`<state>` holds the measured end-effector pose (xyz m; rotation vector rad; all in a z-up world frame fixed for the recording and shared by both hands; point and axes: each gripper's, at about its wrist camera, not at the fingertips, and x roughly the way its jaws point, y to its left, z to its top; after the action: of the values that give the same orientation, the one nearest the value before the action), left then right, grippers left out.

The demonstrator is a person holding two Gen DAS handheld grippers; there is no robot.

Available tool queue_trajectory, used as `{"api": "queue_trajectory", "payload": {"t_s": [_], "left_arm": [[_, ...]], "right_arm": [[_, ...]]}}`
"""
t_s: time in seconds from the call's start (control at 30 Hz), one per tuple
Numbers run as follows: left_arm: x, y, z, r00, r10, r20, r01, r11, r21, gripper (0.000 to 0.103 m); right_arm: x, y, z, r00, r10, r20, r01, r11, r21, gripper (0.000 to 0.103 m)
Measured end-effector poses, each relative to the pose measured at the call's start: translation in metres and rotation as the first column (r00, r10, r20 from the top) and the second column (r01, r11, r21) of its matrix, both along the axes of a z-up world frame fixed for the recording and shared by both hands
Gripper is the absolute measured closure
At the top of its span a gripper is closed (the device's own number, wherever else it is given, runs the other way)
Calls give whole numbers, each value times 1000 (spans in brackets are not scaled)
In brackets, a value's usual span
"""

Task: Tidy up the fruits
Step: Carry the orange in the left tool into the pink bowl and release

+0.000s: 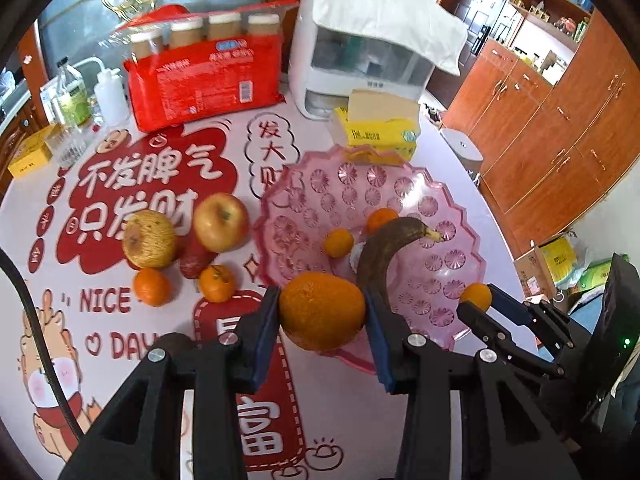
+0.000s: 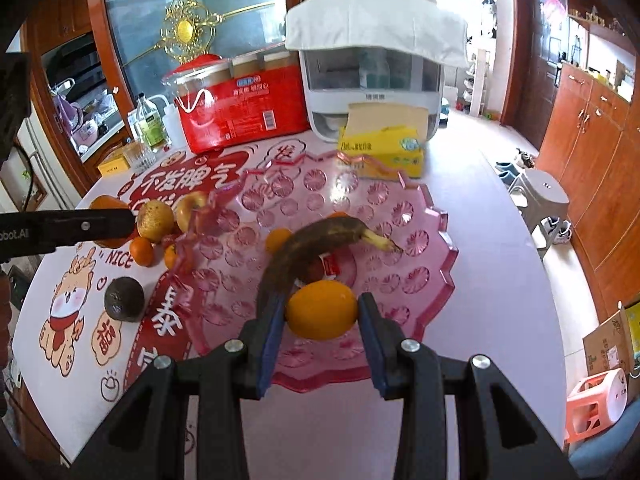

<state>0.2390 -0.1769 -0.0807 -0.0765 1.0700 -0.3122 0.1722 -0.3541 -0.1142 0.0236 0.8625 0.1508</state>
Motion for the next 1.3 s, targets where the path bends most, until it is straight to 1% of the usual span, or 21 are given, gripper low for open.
{"api": "queue_trajectory", "payload": {"t_s": [0.2,0.33,0.6,0.7,0.77,0.97,1.07,1.3], "left_arm": [[11,-17,-23,999,-10,-35,10,1000,2,63],[18,-21,-37,997,-6,-76,7,1000,9,63],[24,-29,-48,993,-29,-112,32,999,26,63],[24,-29,-48,993,-31,-117,34,999,20,61],[22,-28,-45,994,-33,-106,35,999,11,48],[14,-22,-33,997,-20,-80,20,1000,3,48],[7,-14,-26,998,-1,-68,0,1000,-6,46],[-14,10,-18,998,37,-50,-37,999,-5,45]], "right_arm": [[7,-11,-14,999,20,-30,-19,999,34,65],[12,-14,-22,999,19,-48,-17,999,42,65],[16,-18,-30,997,6,-71,-2,998,56,65],[15,-19,-29,998,-4,-69,8,998,56,65],[15,-20,-28,997,-9,-71,13,998,56,65],[10,-23,-20,998,-26,-55,29,997,67,62],[5,-22,-15,998,-26,-48,30,997,72,62],[-11,-13,-6,999,-18,-30,20,997,74,62]]}}
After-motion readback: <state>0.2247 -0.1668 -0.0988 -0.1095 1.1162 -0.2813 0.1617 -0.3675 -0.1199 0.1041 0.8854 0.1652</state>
